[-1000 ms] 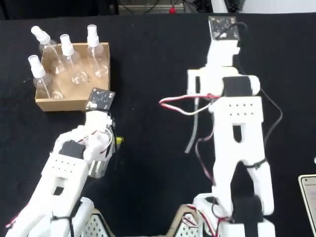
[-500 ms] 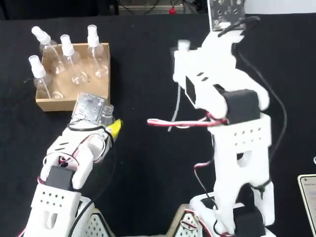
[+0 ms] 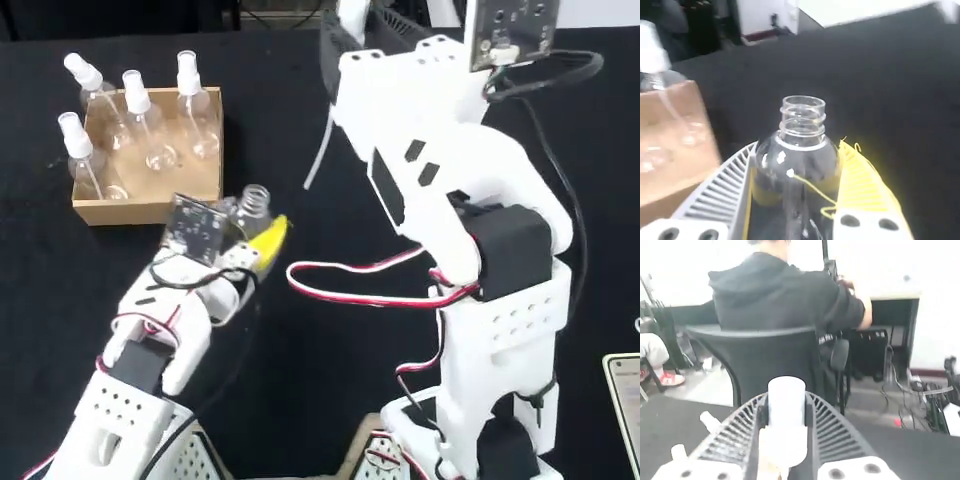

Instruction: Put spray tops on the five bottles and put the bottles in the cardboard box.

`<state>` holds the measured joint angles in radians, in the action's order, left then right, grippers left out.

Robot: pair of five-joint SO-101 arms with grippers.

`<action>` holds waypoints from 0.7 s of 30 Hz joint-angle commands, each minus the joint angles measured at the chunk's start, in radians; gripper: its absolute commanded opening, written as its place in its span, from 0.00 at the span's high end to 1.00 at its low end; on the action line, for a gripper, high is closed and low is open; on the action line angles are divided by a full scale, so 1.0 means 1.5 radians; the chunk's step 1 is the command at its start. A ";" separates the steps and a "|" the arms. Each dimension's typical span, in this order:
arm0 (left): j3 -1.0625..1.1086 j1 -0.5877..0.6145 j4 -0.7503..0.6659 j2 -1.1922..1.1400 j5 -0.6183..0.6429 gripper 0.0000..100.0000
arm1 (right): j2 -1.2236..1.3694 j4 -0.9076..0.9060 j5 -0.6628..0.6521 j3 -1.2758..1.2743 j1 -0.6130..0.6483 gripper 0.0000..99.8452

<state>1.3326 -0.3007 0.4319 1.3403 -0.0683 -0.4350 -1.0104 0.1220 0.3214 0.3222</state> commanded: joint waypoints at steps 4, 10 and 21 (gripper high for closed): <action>-0.002 -0.035 -0.017 0.010 0.003 0.96 | -0.021 0.104 0.006 -0.049 0.009 0.99; 0.025 -0.025 -0.078 0.010 0.003 0.96 | -0.021 0.117 0.006 -0.077 0.010 0.99; 0.187 0.014 -0.401 0.010 0.007 0.96 | -0.025 0.117 0.005 -0.110 0.010 0.99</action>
<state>1.6134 -0.2869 -0.0898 1.3403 -0.0683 -0.4335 -0.8631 0.1220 0.1496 0.3237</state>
